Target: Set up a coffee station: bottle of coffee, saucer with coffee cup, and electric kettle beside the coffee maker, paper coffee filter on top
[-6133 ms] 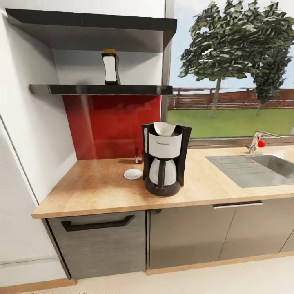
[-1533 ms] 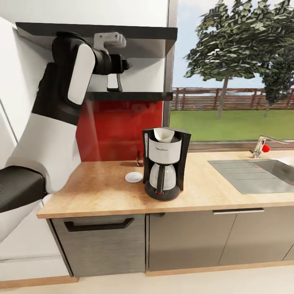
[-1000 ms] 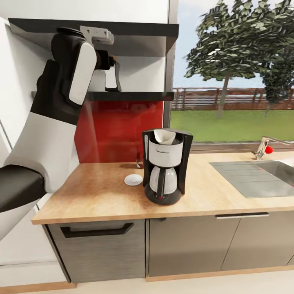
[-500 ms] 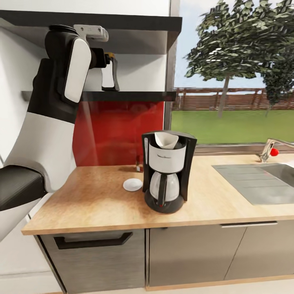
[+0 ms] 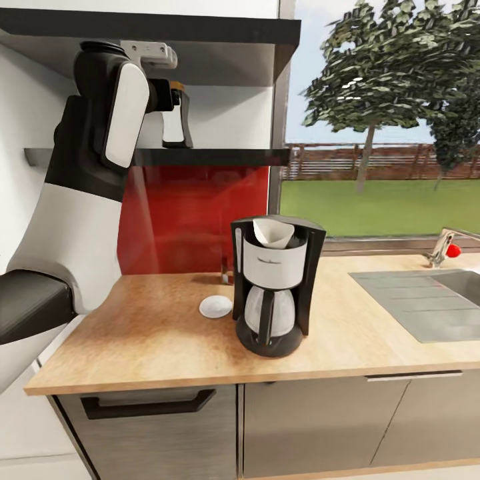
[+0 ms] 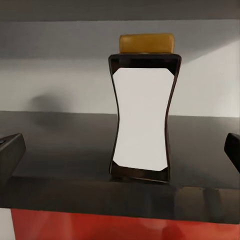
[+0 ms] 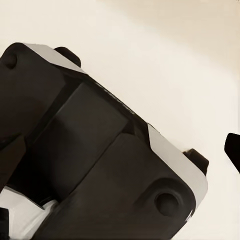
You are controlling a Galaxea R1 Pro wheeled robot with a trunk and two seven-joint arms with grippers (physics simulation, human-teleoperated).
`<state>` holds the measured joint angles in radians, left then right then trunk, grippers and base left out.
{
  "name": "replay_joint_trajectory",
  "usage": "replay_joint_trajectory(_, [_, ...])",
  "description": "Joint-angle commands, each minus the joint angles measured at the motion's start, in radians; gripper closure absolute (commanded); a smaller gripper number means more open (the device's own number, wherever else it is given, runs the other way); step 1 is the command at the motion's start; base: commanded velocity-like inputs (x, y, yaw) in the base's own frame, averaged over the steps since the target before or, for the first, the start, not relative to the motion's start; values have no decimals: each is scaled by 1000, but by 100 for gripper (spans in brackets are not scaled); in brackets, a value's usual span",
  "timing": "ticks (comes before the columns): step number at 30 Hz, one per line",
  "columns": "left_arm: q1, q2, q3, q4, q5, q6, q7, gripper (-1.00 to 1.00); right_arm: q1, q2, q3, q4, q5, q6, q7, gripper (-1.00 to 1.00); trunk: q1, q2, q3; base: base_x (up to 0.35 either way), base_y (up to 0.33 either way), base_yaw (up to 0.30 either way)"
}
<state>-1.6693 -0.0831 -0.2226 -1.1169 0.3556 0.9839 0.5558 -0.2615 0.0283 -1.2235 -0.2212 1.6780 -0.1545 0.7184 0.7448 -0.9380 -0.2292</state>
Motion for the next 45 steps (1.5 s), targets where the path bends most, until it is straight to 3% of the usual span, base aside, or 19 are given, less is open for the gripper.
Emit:
replay_joint_trajectory(1, [-1, 0, -1, 0, 11, 2, 10, -100, -1, 1, -8, -3, 15, -7, 4, -100, 0, -1, -1, 64, 0, 0])
replay_joint_trajectory(39, [1, 0, -1, 8, 15, 2, 9, -100, -1, 1, -8, -2, 24, -7, 1, -100, 0, -1, -1, 106, -18, 0])
replay_joint_trajectory(43, [1, 0, -1, 8, 15, 2, 9, -100, -1, -2, -8, -2, 43, -8, 0, -100, 0, -1, -1, 6, 0, 0])
replay_joint_trajectory(45, [1, 0, -1, 8, 15, 2, 9, -100, -1, -4, -8, -1, 74, -8, -1, -100, 0, -1, -1, 2, 0, 0])
